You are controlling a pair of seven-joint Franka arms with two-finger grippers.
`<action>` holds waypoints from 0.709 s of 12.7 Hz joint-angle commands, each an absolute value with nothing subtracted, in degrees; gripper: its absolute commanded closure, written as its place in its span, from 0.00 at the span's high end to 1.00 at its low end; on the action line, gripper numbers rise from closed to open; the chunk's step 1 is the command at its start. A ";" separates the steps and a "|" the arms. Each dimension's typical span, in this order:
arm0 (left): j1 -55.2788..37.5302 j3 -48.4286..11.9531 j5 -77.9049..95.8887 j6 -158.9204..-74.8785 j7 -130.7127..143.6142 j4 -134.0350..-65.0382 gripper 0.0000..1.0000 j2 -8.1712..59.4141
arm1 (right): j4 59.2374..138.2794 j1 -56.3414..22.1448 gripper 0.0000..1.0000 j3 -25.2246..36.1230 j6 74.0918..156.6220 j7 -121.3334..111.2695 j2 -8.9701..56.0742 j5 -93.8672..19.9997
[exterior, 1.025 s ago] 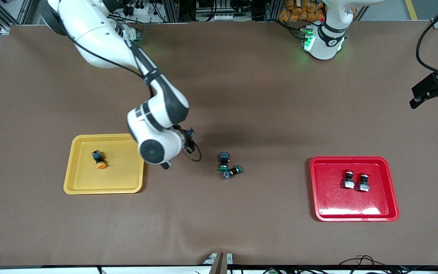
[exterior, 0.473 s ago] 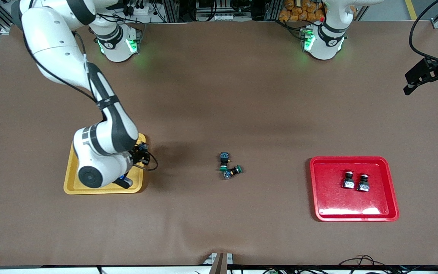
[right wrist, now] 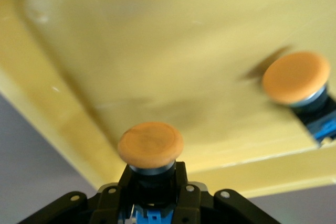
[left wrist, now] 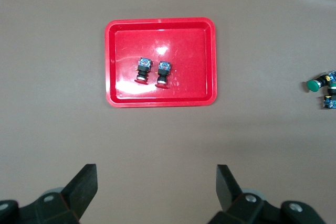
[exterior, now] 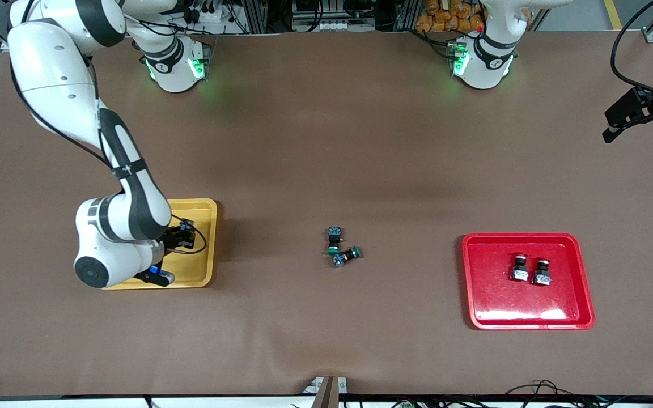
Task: Place red and yellow buttons in trays
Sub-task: 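Lower the orange button into the yellow tray and open the right gripper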
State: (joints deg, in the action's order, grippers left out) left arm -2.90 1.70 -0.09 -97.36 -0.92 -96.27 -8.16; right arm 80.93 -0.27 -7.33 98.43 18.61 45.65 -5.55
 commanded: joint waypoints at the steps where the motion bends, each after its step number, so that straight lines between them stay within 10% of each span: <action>1: -2.37 1.58 0.88 -96.77 -1.58 -95.10 1.00 -8.17 | 81.13 0.62 1.00 -8.61 98.61 15.99 45.18 -5.45; 9: -2.37 1.58 0.88 -96.77 -1.15 -94.92 1.00 -7.82 | 64.61 -2.73 1.00 -8.35 97.48 15.03 44.48 -4.57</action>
State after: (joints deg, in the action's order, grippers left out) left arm -2.87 1.74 -0.09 -97.36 -0.92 -95.98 -8.10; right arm 69.04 -2.26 -8.99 99.83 15.87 44.84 -5.44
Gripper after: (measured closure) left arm 0.000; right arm 0.000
